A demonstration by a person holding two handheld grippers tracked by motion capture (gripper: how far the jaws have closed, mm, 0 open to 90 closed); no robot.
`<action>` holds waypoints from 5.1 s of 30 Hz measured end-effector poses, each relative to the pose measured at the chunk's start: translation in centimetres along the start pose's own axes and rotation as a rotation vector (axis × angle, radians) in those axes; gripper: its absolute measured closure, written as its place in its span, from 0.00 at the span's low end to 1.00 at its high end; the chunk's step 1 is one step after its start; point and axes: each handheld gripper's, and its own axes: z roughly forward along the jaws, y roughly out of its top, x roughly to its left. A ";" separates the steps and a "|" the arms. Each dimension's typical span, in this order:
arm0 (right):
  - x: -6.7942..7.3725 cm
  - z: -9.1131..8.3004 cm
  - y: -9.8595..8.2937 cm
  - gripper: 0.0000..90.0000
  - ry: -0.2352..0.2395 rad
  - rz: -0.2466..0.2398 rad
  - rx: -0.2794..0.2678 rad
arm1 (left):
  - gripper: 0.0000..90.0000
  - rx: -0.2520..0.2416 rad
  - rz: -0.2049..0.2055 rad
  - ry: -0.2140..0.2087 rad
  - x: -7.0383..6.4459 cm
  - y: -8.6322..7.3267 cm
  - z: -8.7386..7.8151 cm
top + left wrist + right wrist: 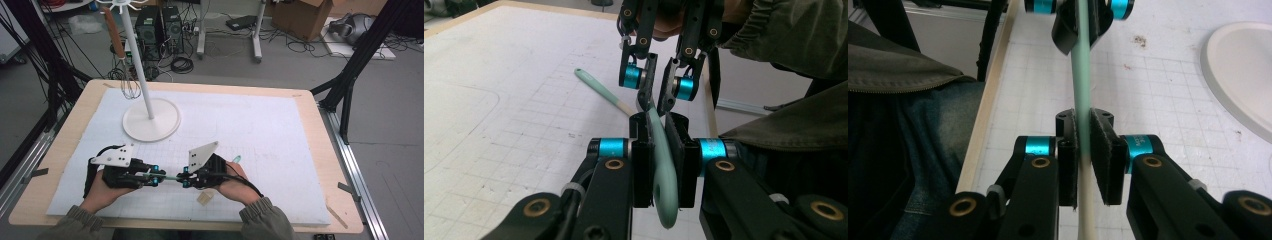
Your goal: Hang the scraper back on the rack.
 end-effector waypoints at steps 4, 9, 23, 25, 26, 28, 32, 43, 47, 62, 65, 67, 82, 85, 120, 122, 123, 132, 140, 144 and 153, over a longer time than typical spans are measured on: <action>0.0 0.1 0.0 0.92 0.006 0.000 0.003 | 0.91 0.005 0.009 0.000 -0.1 0.1 -0.1; 0.0 0.0 0.2 0.94 0.000 -0.006 -0.005 | 0.91 -0.019 0.009 0.000 -0.2 0.2 -0.3; -0.4 -0.2 0.3 0.94 -0.017 0.074 -0.127 | 0.79 -0.112 -0.027 0.036 0.2 0.3 -1.4; -0.3 0.1 0.5 0.94 -0.010 0.073 -0.129 | 0.84 -0.116 -0.026 0.036 0.2 0.3 -1.4; -0.3 0.2 0.6 0.94 -0.006 0.075 -0.127 | 0.87 -0.116 -0.024 0.030 0.2 0.3 -1.5; -0.3 0.5 0.7 0.94 -0.009 0.063 -0.129 | 0.90 -0.120 -0.035 0.018 0.3 0.3 -1.6; -0.3 0.6 0.7 0.92 -0.008 0.066 -0.126 | 0.91 -0.116 -0.041 0.014 0.3 0.3 -1.6; -0.1 1.7 0.6 0.93 -0.022 0.049 -0.008 | 0.91 -0.129 -0.029 0.029 0.2 0.6 -1.9; -0.2 1.8 0.6 0.94 -0.024 0.075 -0.055 | 0.85 -0.163 -0.040 0.045 0.2 0.6 -2.2; -0.1 2.6 1.0 0.84 -0.022 0.110 -0.115 | 0.91 -0.147 -0.042 0.045 0.3 0.6 -2.3; -0.1 2.7 1.0 0.84 -0.031 0.098 -0.103 | 0.91 -0.152 -0.044 0.045 0.2 0.6 -2.4; 0.0 2.8 1.0 0.83 -0.031 0.094 -0.099 | 0.91 -0.161 -0.045 0.045 0.3 0.7 -2.4; 0.1 4.1 1.3 0.94 0.008 0.150 -0.175 | 0.81 -0.195 -0.035 0.077 -0.1 1.3 -3.0; 0.0 3.9 1.3 0.94 0.009 0.169 -0.215 | 0.80 -0.196 -0.039 0.078 -0.1 1.2 -2.9; -1.0 -0.1 -1.0 0.49 -0.093 0.311 -0.275 | 0.93 -0.185 -0.086 0.158 1.2 1.2 -4.0; -1.0 -0.8 -1.5 0.47 -0.111 0.320 -0.276 | 0.93 -0.185 -0.096 0.171 1.5 1.4 -4.2; -1.0 -1.1 -1.7 0.46 -0.119 0.327 -0.278 | 0.93 -0.182 -0.097 0.179 1.7 1.5 -4.3; -1.0 -4.1 -5.1 0.39 -0.191 0.385 -0.265 | 0.93 -0.166 -0.104 0.216 2.9 2.5 -5.1; -0.8 -6.8 -8.2 0.37 -0.253 0.436 -0.281 | 0.93 -0.165 -0.114 0.231 3.8 3.0 -5.4; -0.7 -7.5 -9.4 0.37 -0.271 0.453 -0.289 | 0.93 -0.169 -0.125 0.236 4.3 3.3 -5.5; -0.8 -8.2 -10.7 0.36 -0.297 0.473 -0.276 | 0.93 -0.151 -0.123 0.260 5.3 4.5 -6.2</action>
